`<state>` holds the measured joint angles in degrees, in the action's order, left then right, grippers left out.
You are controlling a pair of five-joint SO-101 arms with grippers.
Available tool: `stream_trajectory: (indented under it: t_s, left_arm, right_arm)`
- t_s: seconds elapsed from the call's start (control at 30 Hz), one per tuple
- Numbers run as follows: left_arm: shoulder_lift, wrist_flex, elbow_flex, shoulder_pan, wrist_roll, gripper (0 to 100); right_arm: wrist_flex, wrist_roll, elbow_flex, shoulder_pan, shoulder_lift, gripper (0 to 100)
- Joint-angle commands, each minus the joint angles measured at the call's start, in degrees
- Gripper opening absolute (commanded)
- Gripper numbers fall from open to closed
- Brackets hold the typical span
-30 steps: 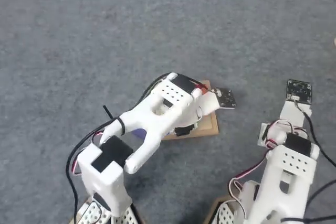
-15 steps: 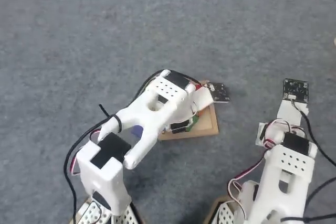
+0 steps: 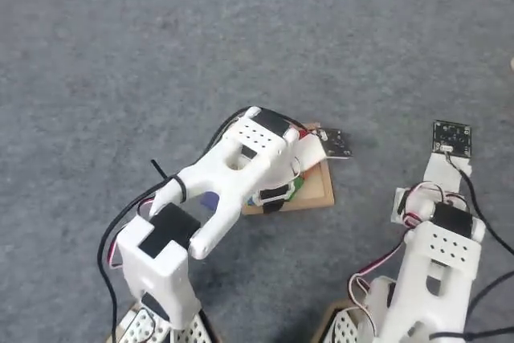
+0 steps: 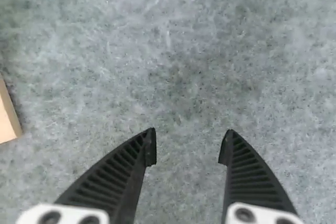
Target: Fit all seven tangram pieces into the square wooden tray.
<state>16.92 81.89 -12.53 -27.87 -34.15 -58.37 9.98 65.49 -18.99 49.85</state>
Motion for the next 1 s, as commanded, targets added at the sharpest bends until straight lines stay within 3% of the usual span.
stream_trajectory:
  t_s: [0.0,0.23,0.7,0.97]
  left_arm:
    - [-1.05,1.41,2.51,1.23,0.35,14]
    - [-0.79,6.33,10.68,4.84,-1.41,14]
    - [4.13,-0.18,13.85,8.97,-1.32,14]
    - [4.13,4.48,21.41,12.31,-1.67,14]
  right_arm:
    - [-0.57,-0.62,-2.11,0.75,0.22,21.3]
    - [-0.84,-0.62,-2.11,2.77,0.22,21.3]
    - [-0.84,-0.62,-2.11,2.86,0.13,21.3]
    - [-0.75,-0.62,-2.11,2.86,0.13,21.3]
